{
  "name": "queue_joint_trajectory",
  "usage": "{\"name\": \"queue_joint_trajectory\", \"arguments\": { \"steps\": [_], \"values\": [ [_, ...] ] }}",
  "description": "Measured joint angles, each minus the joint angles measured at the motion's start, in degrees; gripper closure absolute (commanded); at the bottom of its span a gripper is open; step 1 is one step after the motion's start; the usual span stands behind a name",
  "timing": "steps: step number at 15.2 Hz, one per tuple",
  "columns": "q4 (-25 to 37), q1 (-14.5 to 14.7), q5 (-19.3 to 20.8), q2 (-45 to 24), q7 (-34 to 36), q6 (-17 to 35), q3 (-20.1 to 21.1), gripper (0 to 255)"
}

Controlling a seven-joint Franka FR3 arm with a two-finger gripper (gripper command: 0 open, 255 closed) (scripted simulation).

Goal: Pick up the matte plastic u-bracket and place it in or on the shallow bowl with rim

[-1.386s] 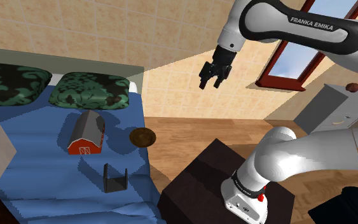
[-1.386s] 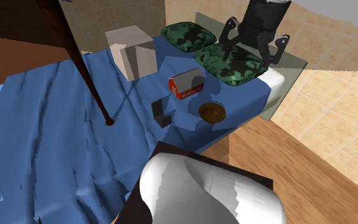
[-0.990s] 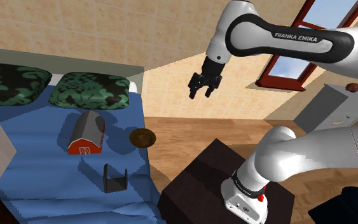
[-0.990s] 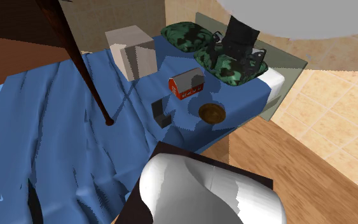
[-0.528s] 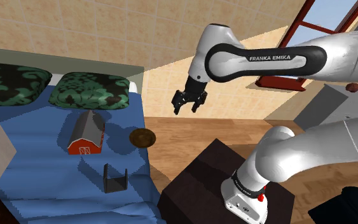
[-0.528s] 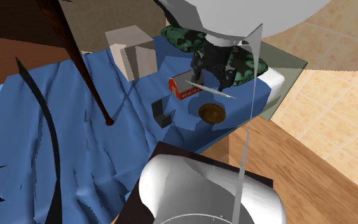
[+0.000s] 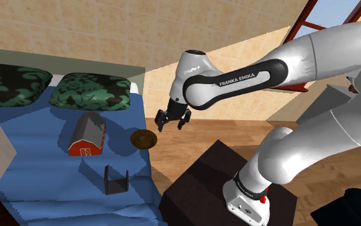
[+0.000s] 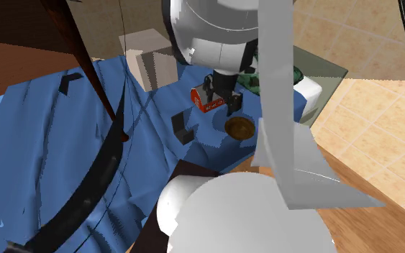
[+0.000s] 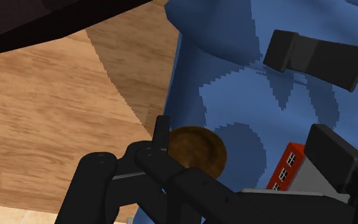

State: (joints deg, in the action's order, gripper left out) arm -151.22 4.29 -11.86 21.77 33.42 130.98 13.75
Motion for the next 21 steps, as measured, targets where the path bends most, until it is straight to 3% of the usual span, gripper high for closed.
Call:
{"name": "queue_joint_trajectory", "arguments": {
  "steps": [5,11,15,21],
  "values": [
    [2.1,0.2,1.3,-11.5,8.1,9.5,4.6,0],
    [6.7,0.9,8.9,-26.6,20.8,19.3,7.2,0],
    [12.5,4.0,15.9,-37.1,29.8,23.2,5.0,0],
    [22.0,10.8,21.5,-51.0,39.4,27.0,-0.1,0]
  ]
}}
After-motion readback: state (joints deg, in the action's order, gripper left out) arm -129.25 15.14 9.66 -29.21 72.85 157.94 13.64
